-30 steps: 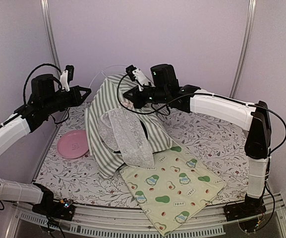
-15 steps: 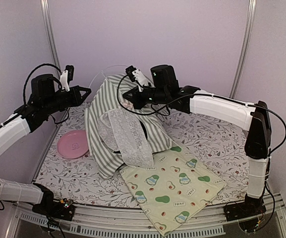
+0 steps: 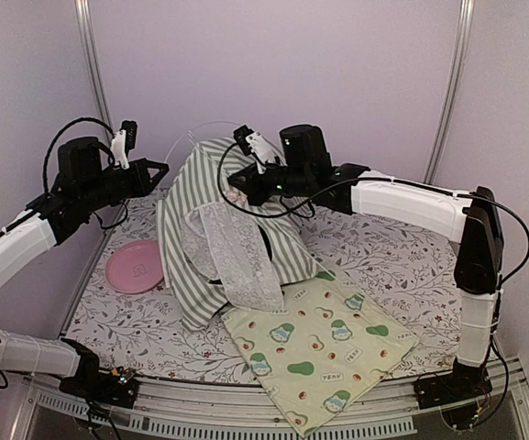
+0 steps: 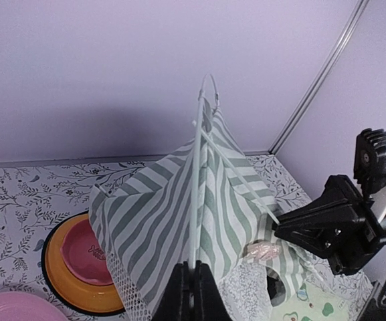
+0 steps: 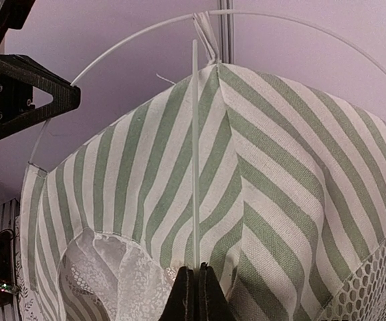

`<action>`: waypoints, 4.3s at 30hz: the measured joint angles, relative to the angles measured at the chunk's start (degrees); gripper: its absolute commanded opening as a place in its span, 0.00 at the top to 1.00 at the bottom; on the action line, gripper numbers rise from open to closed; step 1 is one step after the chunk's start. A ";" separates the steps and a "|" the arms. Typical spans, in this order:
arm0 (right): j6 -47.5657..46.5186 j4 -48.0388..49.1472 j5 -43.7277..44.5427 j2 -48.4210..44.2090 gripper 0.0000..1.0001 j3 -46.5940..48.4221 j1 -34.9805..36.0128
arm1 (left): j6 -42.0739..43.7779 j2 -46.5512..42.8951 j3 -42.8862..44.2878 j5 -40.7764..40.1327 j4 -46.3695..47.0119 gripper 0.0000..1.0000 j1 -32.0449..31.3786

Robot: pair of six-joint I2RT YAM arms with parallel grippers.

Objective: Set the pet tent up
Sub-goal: Attach the tent pole to the pole socket of the pet tent.

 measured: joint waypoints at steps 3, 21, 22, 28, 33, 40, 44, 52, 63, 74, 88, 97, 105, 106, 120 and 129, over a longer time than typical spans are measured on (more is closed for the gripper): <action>0.00 0.92 0.00 -0.37 1.00 -0.92 0.00 | 0.02 0.04 0.00 0.02 0.00 1.00 0.00; 0.63 6.25 -0.46 -4.07 1.00 -5.75 0.00 | 0.00 0.33 0.00 1.25 0.15 1.00 0.00; 0.63 6.23 -0.48 -4.07 1.00 -5.75 0.00 | 0.00 0.33 0.00 1.31 0.15 1.00 0.00; 0.94 6.16 -0.46 -4.04 1.00 -5.55 0.00 | -0.04 0.33 0.00 1.75 0.15 1.00 0.00; 1.73 5.97 -0.46 -4.00 1.00 -4.98 0.00 | -0.09 0.26 0.02 2.27 0.13 1.00 0.00; 2.54 5.40 -0.50 -3.72 1.00 -4.72 0.00 | -0.74 -0.28 0.55 3.17 -0.44 1.00 -0.02; 2.93 5.25 -0.48 -3.32 1.00 -4.66 0.00 | -1.14 -0.76 1.42 3.58 -1.01 1.00 -0.02; 3.69 5.33 -0.44 -3.30 1.00 -4.46 0.00 | -1.38 -1.97 1.77 3.85 -2.36 1.00 -0.02; 4.22 5.66 -0.72 -3.30 1.00 -4.55 0.35 | -1.38 -2.03 1.79 3.78 -2.56 1.00 -0.02; 4.00 6.01 1.07 -3.32 1.00 -4.81 1.18 | -1.38 -2.25 1.95 3.56 -2.93 1.00 -0.02; 4.07 7.69 1.20 -3.37 1.00 -6.10 1.18 | -1.36 -2.38 1.95 3.15 -3.32 1.00 -0.02; 4.04 9.27 0.39 -3.69 1.00 -7.19 1.18 | -1.36 -2.38 1.95 3.13 -3.34 1.00 -0.02; 4.07 9.66 0.46 -3.69 1.00 -7.19 1.18 | -1.36 -2.38 1.95 3.02 -3.34 1.00 -0.02; 4.07 9.66 0.46 -3.69 1.00 -7.19 1.18 | -1.33 -2.38 1.95 3.02 -3.34 1.00 -0.02; 4.28 9.66 1.16 -3.69 1.00 -7.19 1.18 | -1.33 -2.38 1.95 2.99 -3.32 1.00 -0.02; 4.55 9.66 2.19 -3.69 1.00 -7.19 1.18 | -1.33 -2.45 1.95 2.99 -3.34 1.00 -0.02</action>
